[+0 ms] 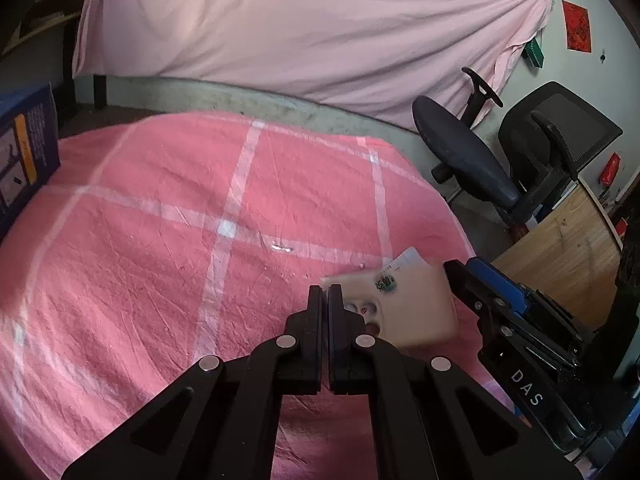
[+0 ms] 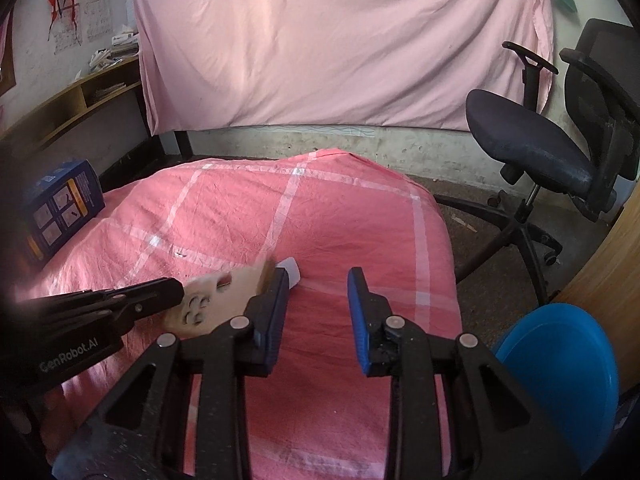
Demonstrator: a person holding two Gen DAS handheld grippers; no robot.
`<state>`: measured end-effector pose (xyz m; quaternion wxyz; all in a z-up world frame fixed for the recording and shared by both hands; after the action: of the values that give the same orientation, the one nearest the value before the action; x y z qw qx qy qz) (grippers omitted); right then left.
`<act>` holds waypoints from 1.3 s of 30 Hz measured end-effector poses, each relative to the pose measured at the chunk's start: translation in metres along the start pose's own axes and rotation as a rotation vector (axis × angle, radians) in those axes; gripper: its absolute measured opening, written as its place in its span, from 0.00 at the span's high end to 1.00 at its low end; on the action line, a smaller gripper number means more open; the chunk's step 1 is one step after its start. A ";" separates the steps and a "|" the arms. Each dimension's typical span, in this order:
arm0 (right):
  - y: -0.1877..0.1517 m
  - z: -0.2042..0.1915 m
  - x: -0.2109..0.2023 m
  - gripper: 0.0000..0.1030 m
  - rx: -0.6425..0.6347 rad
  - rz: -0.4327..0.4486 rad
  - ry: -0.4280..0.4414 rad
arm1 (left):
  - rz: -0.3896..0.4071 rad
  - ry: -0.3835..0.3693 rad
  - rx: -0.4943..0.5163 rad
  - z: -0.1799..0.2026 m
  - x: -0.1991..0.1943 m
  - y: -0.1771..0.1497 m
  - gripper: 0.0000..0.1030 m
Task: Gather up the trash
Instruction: 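Grasp the beige phone case with the left tool while the right tool grasps the paper strip, then carry the phone case and paper strip in both tools over the basin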
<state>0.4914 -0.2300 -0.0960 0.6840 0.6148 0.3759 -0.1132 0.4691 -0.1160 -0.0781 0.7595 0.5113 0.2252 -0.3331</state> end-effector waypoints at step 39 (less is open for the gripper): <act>0.007 -0.038 -0.031 0.73 0.021 0.117 0.086 | 0.212 0.089 0.009 -0.052 -0.084 0.003 1.00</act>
<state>0.4600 -0.2024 -0.0695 0.6664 0.6470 0.3669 -0.0505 0.4146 -0.0437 -0.0388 0.7773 0.5501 0.2018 -0.2289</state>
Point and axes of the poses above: each gripper's, at about its wrist camera, not at the fingertips, and x roughly the way its jaws point, z to its right, y to its top, the point moved 10 cm from there along x, roughly the way its jaws point, and after that the axes turned 2 degrees about z, right-handed, at the moved point
